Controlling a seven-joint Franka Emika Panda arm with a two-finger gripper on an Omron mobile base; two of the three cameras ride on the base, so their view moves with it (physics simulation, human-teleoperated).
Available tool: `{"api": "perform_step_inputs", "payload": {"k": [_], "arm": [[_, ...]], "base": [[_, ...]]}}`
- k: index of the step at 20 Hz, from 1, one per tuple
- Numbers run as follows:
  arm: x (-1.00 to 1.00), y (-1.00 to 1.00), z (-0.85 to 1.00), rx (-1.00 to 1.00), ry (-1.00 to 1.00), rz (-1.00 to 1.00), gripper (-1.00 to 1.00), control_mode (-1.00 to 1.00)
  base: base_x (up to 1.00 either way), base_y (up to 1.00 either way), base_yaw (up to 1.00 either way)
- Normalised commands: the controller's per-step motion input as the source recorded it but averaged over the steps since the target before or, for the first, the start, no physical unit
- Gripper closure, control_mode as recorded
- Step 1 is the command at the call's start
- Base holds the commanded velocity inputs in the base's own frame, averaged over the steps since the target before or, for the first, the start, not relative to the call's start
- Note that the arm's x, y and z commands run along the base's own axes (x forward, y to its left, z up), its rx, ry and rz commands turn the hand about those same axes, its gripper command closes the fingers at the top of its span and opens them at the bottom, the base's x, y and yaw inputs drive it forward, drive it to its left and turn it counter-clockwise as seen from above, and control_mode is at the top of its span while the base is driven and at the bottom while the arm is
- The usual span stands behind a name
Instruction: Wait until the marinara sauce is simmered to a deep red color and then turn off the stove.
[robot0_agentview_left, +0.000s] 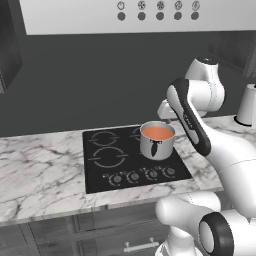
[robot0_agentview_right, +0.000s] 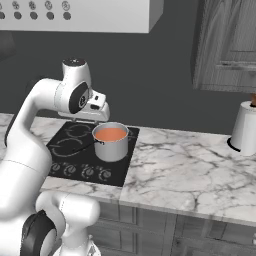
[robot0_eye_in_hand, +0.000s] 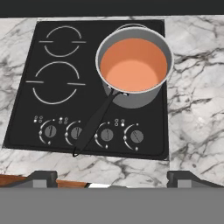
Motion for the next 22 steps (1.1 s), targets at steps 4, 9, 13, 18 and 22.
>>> {"api": "perform_step_inputs", "payload": {"k": [4,9,13,18,22], "arm": [[0.00,0.00,0.00,0.00,0.00,0.00,-1.00,-1.00],[0.00,0.00,0.00,0.00,0.00,0.00,-1.00,-1.00],[0.00,0.00,0.00,0.00,0.00,0.00,-1.00,-1.00],[0.00,0.00,0.00,0.00,0.00,0.00,-1.00,-1.00],[0.00,0.00,0.00,0.00,0.00,0.00,-1.00,-1.00]], "base": [[0.00,0.00,0.00],[0.00,0.00,0.00],[0.00,0.00,0.00],[0.00,0.00,0.00],[0.00,0.00,0.00]]}}
